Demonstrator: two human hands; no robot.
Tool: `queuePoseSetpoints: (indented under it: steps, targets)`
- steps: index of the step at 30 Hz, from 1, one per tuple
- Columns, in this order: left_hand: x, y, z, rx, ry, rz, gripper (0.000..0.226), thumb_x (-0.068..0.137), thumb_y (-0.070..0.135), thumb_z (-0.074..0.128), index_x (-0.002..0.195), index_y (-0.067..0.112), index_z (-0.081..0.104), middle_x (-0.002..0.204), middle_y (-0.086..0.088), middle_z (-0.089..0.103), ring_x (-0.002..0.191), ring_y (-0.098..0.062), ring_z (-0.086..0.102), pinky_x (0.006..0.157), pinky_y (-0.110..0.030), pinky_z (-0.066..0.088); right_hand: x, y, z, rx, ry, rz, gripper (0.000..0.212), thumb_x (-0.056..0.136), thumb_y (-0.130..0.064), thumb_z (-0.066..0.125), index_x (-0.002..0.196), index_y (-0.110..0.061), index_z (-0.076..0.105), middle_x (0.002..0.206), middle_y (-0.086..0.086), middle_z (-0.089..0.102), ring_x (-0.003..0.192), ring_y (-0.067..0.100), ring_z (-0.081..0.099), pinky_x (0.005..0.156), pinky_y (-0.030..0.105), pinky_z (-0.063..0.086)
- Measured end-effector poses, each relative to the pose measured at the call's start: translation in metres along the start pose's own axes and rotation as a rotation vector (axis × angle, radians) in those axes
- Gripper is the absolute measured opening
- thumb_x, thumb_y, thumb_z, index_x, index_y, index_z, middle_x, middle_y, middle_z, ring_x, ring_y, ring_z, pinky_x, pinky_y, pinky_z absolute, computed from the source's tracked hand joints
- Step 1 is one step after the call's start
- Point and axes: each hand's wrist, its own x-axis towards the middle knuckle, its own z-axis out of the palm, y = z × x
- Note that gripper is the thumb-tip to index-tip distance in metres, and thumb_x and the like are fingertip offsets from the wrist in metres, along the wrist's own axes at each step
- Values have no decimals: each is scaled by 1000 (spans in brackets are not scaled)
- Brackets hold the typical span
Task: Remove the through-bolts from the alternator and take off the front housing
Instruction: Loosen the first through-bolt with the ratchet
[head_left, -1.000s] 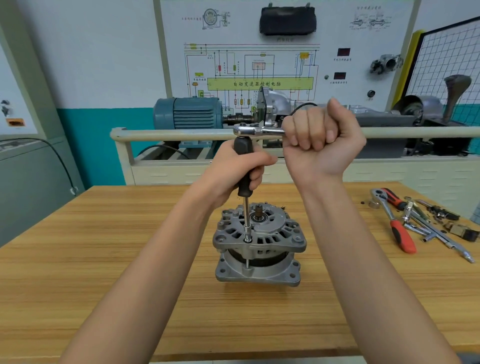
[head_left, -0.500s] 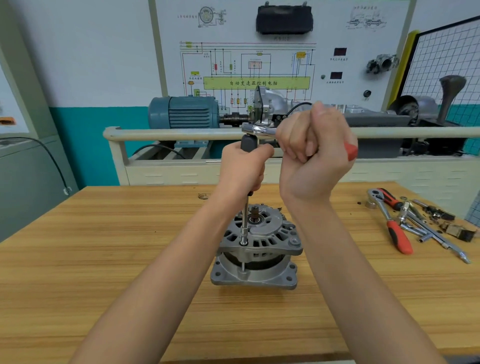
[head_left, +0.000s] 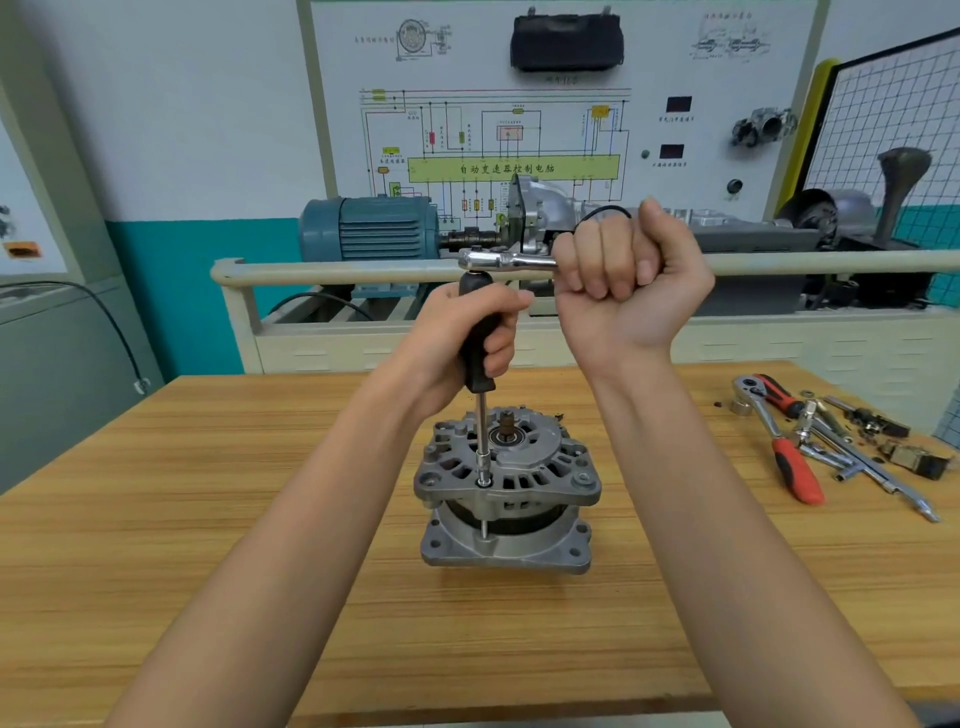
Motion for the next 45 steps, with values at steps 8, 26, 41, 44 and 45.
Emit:
queuePoseSetpoints:
  steps: [8,26,41,44,45]
  targets:
    - [6,-5,6,-71,-8,-39,53,91,7,47,41,20,40,33,7,24,26,-7,17,35,-11,16,-7,2,3,-88,-28,-98,50,83,-7,39,34,-18,34,32,-5,25,39,14,12,42,25,21]
    - [-4,2,0,-73,-35,-42,30,76,24,61,51,15,45,40,4,31,34,-12,28,39,-21,24,-1,3,5,12,8,-20,50,80,-11,38,31,-18,33,30,-5,24,38,14,10,39,22,21]
    - [0,-4,25,61,412,-3,40,85,-1,52,55,17,31,40,4,24,32,-10,18,37,-14,16,-26,17,18,-360,-156,-339,47,82,-3,44,43,-21,26,36,-4,28,37,10,24,47,24,21]
    - [-1,-4,28,100,468,8,36,85,2,53,58,18,35,49,0,30,39,-12,24,39,-17,19,-36,29,25,-564,-166,-466,41,79,-11,50,46,-23,29,40,-6,30,39,9,29,50,24,24]
    - [-1,-4,27,104,459,4,36,84,1,53,58,18,35,48,1,30,40,-12,24,39,-16,19,-37,30,26,-574,-164,-468,40,78,-13,51,46,-23,29,40,-7,31,39,9,29,50,24,24]
